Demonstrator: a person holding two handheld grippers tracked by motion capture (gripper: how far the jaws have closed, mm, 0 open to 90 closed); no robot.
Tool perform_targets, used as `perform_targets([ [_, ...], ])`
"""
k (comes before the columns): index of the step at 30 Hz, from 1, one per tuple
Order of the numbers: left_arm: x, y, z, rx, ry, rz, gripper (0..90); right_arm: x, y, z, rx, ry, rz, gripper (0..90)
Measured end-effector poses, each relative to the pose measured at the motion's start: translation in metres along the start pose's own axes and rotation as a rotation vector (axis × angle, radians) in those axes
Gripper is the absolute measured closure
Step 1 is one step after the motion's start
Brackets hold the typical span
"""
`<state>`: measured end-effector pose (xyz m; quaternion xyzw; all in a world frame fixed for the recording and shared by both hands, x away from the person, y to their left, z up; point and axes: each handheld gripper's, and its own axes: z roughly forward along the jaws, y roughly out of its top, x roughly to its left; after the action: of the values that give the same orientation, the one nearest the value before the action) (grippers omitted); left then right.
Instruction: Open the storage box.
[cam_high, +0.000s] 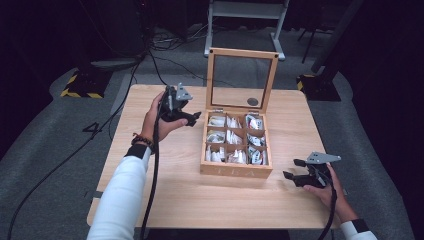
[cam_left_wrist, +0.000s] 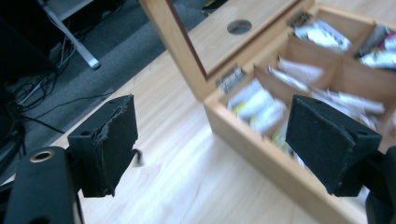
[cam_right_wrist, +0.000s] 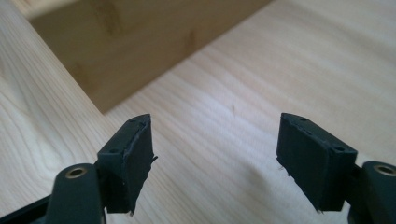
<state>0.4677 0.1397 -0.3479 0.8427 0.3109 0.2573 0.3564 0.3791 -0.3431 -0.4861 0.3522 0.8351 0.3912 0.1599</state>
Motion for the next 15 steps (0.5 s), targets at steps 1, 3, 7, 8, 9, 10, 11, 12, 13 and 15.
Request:
perform_targets([
  [1,-0.001,-0.008,-0.005,0.010,-0.005,0.004,17.6,0.001,0.003,-0.002,-0.008,-0.004,-0.002,26.5],
  [3,-0.005,-0.019,-0.012,0.023,0.002,0.019,17.3,0.004,0.012,-0.008,-0.033,-0.004,-0.003,26.6],
  [7,-0.017,-0.047,-0.022,0.049,-0.001,0.030,18.2,0.011,0.029,-0.019,-0.065,-0.004,-0.043,30.8],
  [8,-0.023,-0.057,-0.023,0.067,0.011,0.059,18.0,0.013,0.032,-0.021,-0.072,-0.003,-0.048,31.1],
  [9,-0.027,-0.062,-0.023,0.074,0.015,0.074,17.8,0.015,0.037,-0.023,-0.081,0.006,-0.053,31.9],
  [10,-0.032,-0.072,-0.022,0.090,0.017,0.093,17.7,0.016,0.040,-0.024,-0.088,0.011,-0.058,32.9],
  [11,-0.036,-0.078,-0.022,0.096,0.017,0.100,17.6,0.018,0.045,-0.026,-0.093,0.017,-0.068,33.5],
  [12,-0.039,-0.085,-0.021,0.105,0.012,0.104,17.5,0.019,0.048,-0.026,-0.096,0.018,-0.075,33.9],
  [13,-0.042,-0.093,-0.021,0.114,0.005,0.099,17.4,0.021,0.053,-0.027,-0.097,0.022,-0.081,35.1],
  [15,-0.047,-0.103,-0.021,0.116,-0.014,0.084,17.5,0.027,0.063,-0.027,-0.112,0.035,-0.096,37.7],
])
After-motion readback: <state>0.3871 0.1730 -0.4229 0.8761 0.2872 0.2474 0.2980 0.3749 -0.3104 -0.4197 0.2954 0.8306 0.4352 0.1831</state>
